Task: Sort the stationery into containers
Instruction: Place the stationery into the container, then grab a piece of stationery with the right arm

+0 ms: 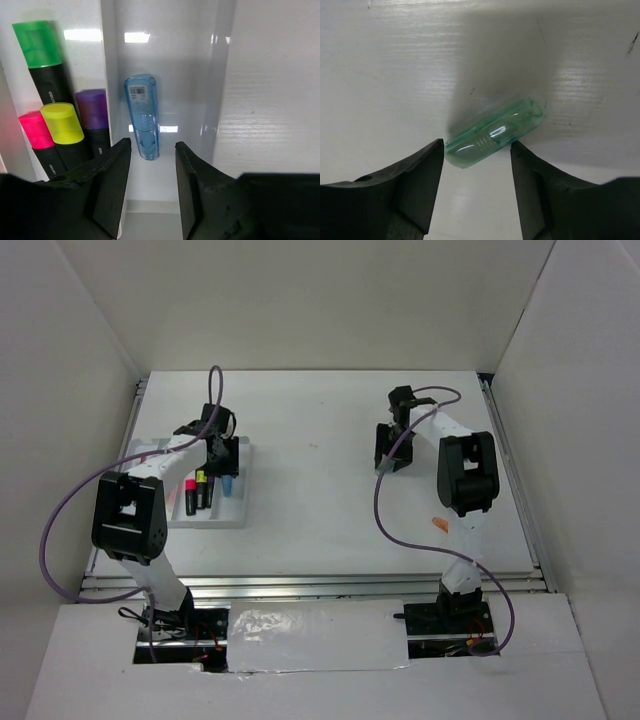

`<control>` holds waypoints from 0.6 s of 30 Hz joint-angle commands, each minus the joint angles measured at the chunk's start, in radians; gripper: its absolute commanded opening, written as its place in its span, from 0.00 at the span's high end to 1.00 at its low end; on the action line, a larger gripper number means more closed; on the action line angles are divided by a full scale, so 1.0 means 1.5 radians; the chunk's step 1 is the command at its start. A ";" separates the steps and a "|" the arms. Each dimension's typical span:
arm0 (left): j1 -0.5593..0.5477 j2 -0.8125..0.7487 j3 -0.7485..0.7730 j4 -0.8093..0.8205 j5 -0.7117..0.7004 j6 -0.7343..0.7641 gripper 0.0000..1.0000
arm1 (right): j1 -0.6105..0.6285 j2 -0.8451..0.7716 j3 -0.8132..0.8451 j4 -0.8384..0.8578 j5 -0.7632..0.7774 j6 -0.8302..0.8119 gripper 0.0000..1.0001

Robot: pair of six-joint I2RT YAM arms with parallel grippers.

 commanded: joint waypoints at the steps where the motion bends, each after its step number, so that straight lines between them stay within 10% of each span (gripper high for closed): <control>1: -0.006 -0.018 0.033 0.003 0.031 0.014 0.47 | 0.005 0.017 0.050 -0.040 0.021 -0.004 0.40; 6: -0.008 -0.056 0.028 0.022 0.076 0.034 0.42 | 0.004 0.034 0.069 -0.069 -0.001 -0.031 0.74; 9: -0.014 -0.103 0.013 0.054 0.143 0.053 0.20 | 0.004 0.010 0.042 -0.059 -0.088 -0.058 1.00; 18: -0.040 -0.159 -0.020 0.129 0.293 -0.024 0.19 | 0.115 -0.186 -0.086 0.050 -0.111 -0.121 0.96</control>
